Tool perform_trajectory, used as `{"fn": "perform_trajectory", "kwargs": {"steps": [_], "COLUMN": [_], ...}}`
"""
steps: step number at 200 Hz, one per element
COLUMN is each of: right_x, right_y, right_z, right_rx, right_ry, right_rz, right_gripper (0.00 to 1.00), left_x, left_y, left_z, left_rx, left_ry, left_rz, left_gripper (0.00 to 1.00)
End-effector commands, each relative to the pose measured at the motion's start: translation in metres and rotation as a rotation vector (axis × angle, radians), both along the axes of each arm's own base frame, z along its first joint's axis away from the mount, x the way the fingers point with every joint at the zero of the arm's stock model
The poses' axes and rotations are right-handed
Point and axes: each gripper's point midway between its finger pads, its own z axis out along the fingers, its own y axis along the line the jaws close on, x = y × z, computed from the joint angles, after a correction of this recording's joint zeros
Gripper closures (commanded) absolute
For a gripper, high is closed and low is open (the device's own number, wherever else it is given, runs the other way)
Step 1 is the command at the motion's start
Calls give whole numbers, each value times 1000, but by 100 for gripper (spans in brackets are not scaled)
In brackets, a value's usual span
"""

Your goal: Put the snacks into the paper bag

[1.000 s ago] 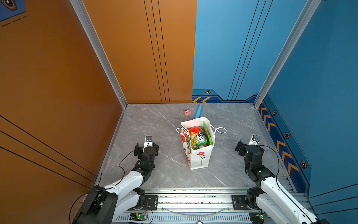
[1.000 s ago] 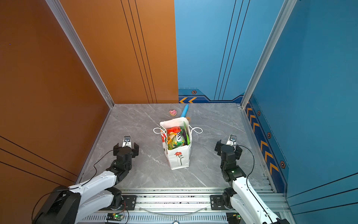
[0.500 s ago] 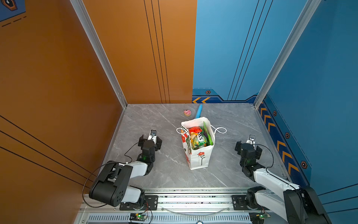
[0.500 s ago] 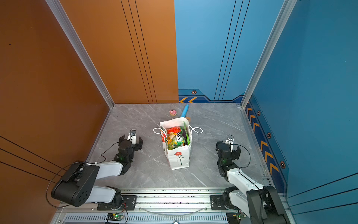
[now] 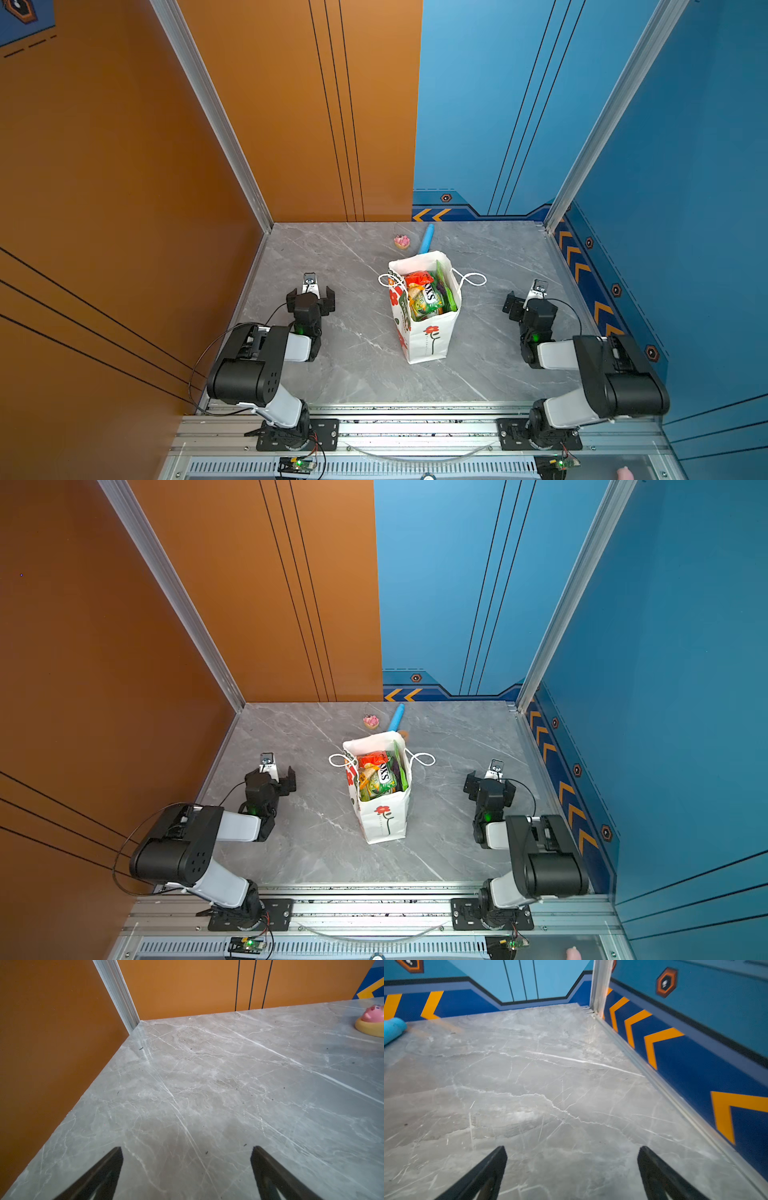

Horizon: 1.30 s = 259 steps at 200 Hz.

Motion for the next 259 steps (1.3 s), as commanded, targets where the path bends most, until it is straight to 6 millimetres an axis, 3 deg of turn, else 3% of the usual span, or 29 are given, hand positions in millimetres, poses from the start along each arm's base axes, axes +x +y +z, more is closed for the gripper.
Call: {"fn": "perform_trajectory", "kwargs": {"steps": [1, 23, 259], "right_x": [26, 21, 23], "right_y": [26, 9, 13], "right_z": [24, 27, 26], "right_rx": [-13, -7, -13], "right_ry": [-59, -73, -64], "right_rz": [119, 17, 34], "right_gripper": [0, 0, 0], "left_x": [2, 2, 2], "left_y": [-3, -3, -3], "left_z": [3, 4, 3], "left_rx": [-30, -29, -30], "left_ry": [-5, -8, -4], "left_rz": [-9, -10, -11], "left_gripper": [2, 2, 2]}}
